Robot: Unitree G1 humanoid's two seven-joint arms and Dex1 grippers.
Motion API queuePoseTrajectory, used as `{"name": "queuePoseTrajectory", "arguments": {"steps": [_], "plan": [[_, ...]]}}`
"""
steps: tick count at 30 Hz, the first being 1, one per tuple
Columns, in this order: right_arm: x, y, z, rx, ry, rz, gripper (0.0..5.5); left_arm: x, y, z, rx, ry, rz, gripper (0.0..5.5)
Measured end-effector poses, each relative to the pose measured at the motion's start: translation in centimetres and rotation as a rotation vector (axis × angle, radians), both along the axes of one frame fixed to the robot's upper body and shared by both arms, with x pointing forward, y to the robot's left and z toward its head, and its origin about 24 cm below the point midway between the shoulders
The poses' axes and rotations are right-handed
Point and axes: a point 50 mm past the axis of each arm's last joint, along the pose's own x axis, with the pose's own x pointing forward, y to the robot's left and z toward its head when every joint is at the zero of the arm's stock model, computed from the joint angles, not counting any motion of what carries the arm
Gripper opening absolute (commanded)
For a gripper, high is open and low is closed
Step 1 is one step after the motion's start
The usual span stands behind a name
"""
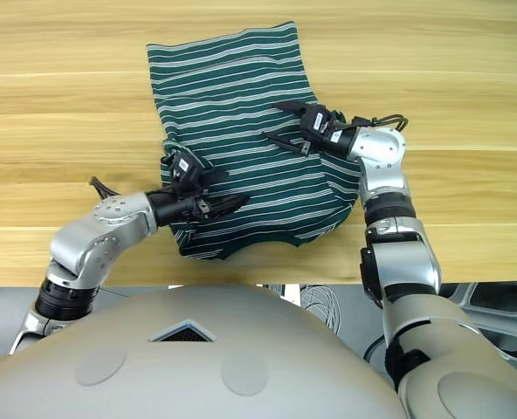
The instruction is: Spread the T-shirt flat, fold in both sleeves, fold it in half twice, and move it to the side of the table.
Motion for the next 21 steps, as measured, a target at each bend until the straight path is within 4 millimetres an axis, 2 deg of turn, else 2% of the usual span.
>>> {"name": "queuePoseTrajectory", "arguments": {"steps": [1, 3, 6, 8, 10, 13, 16, 19, 21], "plan": [[0.0, -0.2, 0.0, 0.018, 0.002, -0.016, 2.77, 0.3, 0.0, 2.0, -0.081, -0.077, -0.025, 4.07], [0.1, -0.4, 0.2, 0.046, -0.008, -0.035, 2.77, 1.0, 0.4, 4.8, -0.157, -0.204, -0.041, 4.07], [-0.2, -2.1, 2.2, 0.191, -0.086, -0.079, 2.77, 3.4, 2.0, 8.3, -0.200, -0.394, -0.019, 4.07], [-1.5, -3.6, 3.2, 0.256, -0.113, -0.096, 2.77, 5.8, 3.1, 9.5, -0.210, -0.457, 0.022, 4.07], [-4.2, -6.0, 3.5, 0.285, -0.080, -0.148, 2.77, 9.2, 4.4, 9.6, -0.170, -0.473, 0.105, 4.07], [-7.7, -9.8, 2.3, 0.222, 0.026, -0.369, 2.77, 13.4, 4.6, 7.9, -0.092, -0.442, 0.167, 4.07], [-11.1, -11.6, 1.4, 0.211, 0.151, -0.482, 2.77, 16.1, 5.0, 5.1, -0.006, -0.375, 0.217, 4.07], [-13.2, -12.3, -0.3, 0.222, 0.331, -0.600, 2.77, 17.6, 6.6, 0.7, 0.116, -0.274, 0.294, 4.07], [-13.6, -12.4, -0.9, 0.220, 0.408, -0.659, 2.77, 17.4, 8.0, -2.2, 0.212, -0.198, 0.320, 4.07]]}}
